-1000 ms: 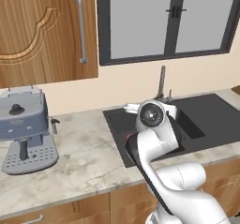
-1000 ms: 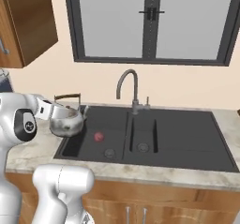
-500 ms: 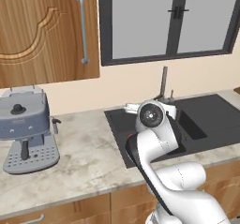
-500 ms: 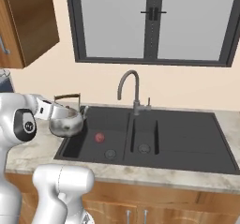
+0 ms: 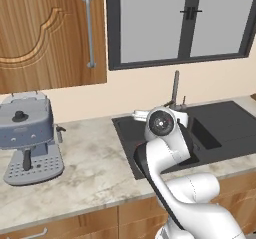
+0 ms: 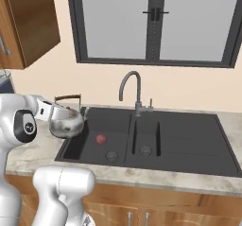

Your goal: Open the cabinet, pick the kettle from the cabinet, and place it in the sink.

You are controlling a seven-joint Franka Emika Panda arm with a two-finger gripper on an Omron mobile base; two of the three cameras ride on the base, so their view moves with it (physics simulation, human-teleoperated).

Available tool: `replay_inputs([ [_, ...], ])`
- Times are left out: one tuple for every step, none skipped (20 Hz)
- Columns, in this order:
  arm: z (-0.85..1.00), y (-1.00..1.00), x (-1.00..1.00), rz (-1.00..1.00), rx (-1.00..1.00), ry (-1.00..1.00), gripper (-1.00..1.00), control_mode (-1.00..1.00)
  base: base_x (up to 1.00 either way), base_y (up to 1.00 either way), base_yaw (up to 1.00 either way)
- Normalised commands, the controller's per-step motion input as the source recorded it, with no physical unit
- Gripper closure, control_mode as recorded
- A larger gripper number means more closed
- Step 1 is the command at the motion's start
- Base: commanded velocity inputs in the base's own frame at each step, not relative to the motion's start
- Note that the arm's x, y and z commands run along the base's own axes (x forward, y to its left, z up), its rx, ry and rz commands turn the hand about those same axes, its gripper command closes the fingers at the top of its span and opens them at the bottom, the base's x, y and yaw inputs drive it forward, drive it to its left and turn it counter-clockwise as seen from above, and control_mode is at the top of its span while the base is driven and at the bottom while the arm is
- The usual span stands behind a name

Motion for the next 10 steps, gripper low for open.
replay_inputs([
  [0.00, 0.00, 0.00, 0.00, 0.00, 0.00, 1.00, 1.00, 0.00, 0.00, 0.00],
  [0.00, 0.00, 0.00, 0.00, 0.00, 0.00, 1.00, 1.00, 0.00, 0.00, 0.00],
  [0.00, 0.00, 0.00, 0.00, 0.00, 0.00, 1.00, 1.00, 0.00, 0.00, 0.00],
  [0.00, 0.00, 0.00, 0.00, 0.00, 0.00, 1.00, 1.00, 0.00, 0.00, 0.00],
  [0.00, 0.00, 0.00, 0.00, 0.00, 0.00, 1.00, 1.00, 0.00, 0.00, 0.00],
  [0.00, 0.00, 0.00, 0.00, 0.00, 0.00, 1.00, 1.00, 0.00, 0.00, 0.00],
  [0.00, 0.00, 0.00, 0.00, 0.00, 0.00, 1.00, 1.00, 0.00, 0.00, 0.00],
  [0.00, 0.00, 0.00, 0.00, 0.00, 0.00, 1.00, 1.00, 0.00, 0.00, 0.00],
  [0.00, 0.00, 0.00, 0.00, 0.00, 0.00, 1.00, 1.00, 0.00, 0.00, 0.00],
  [0.00, 0.00, 0.00, 0.00, 0.00, 0.00, 1.00, 1.00, 0.00, 0.00, 0.00],
])
